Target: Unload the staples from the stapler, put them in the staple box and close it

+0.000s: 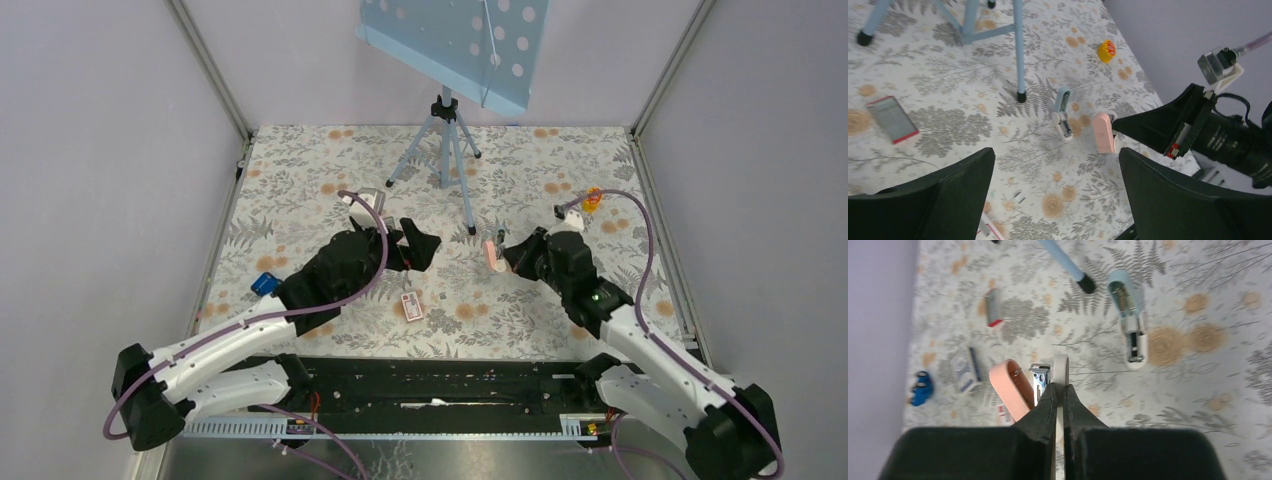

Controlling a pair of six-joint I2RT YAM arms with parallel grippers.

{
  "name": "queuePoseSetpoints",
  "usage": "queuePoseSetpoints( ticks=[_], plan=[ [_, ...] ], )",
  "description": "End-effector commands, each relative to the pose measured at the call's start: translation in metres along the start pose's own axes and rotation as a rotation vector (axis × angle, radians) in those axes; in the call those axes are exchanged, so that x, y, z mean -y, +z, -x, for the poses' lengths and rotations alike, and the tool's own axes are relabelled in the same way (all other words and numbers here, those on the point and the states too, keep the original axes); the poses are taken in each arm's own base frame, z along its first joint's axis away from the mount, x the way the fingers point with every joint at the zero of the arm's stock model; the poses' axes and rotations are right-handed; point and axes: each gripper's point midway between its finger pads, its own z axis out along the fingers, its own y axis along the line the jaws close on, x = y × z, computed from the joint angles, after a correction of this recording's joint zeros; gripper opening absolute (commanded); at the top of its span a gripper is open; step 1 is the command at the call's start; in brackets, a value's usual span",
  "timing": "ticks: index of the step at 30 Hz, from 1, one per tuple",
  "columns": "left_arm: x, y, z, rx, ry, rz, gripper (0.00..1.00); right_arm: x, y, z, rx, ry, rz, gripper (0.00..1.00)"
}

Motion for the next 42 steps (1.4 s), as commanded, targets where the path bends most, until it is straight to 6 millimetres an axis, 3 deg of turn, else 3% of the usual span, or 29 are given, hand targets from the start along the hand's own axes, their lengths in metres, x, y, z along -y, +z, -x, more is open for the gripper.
queuePoseSetpoints(
  ticks=[1, 6, 16, 24, 32, 42],
  plan=[
    [0.034, 0.007, 0.009, 0.050, -0.145, -0.162, 0.99, -0.035, -0.017, 0.004, 0.114, 0.232, 0.141, 0.00],
    [0.048, 0.016, -0.002, 0.011, -0.176, -0.229, 0.99, -0.068, -0.029, -0.008, 0.093, 0.320, 0.255, 0.00],
    [0.060, 0.033, -0.025, -0.073, -0.223, -0.265, 0.90, -0.108, -0.038, 0.004, 0.072, 0.439, 0.379, 0.00],
    [0.064, 0.038, -0.030, -0.097, -0.220, -0.277, 0.78, -0.113, -0.037, -0.008, 0.009, 0.458, 0.403, 0.00],
    [0.063, 0.044, -0.041, -0.133, -0.203, -0.271, 0.68, -0.122, -0.045, -0.001, 0.013, 0.445, 0.447, 0.00],
    [0.062, 0.045, -0.040, -0.132, -0.179, -0.269, 0.47, -0.120, -0.044, -0.006, -0.001, 0.441, 0.436, 0.00]
  ],
)
